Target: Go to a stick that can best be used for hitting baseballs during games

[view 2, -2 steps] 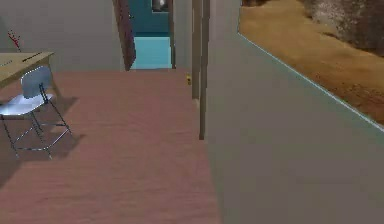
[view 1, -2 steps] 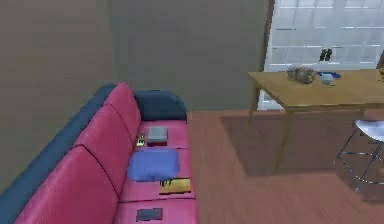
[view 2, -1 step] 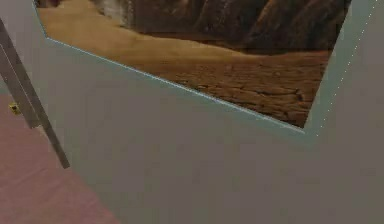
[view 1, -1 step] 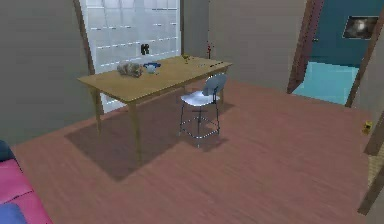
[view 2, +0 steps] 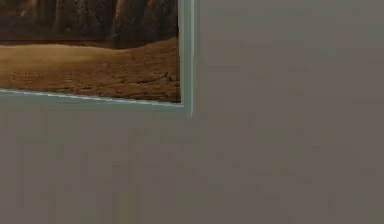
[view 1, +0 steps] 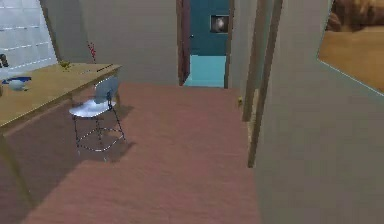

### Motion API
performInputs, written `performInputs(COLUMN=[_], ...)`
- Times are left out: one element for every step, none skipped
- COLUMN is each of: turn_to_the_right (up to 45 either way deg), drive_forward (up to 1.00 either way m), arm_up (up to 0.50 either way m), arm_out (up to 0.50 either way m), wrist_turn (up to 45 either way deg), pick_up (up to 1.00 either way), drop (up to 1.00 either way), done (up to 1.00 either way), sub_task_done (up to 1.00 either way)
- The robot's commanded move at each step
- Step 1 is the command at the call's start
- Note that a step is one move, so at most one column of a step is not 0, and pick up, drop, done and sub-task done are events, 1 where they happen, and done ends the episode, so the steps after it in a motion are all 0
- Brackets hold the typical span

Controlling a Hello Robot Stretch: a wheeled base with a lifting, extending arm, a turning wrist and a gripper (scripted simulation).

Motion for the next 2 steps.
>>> performInputs(turn_to_the_right=[0.0,6.0], drive_forward=[0.35,0.0], arm_up=[0.0,0.0], arm_out=[0.0,0.0], wrist_turn=[0.0,0.0], pick_up=[0.0,0.0], drop=[0.0,0.0], done=[0.0,0.0], sub_task_done=[0.0,0.0])
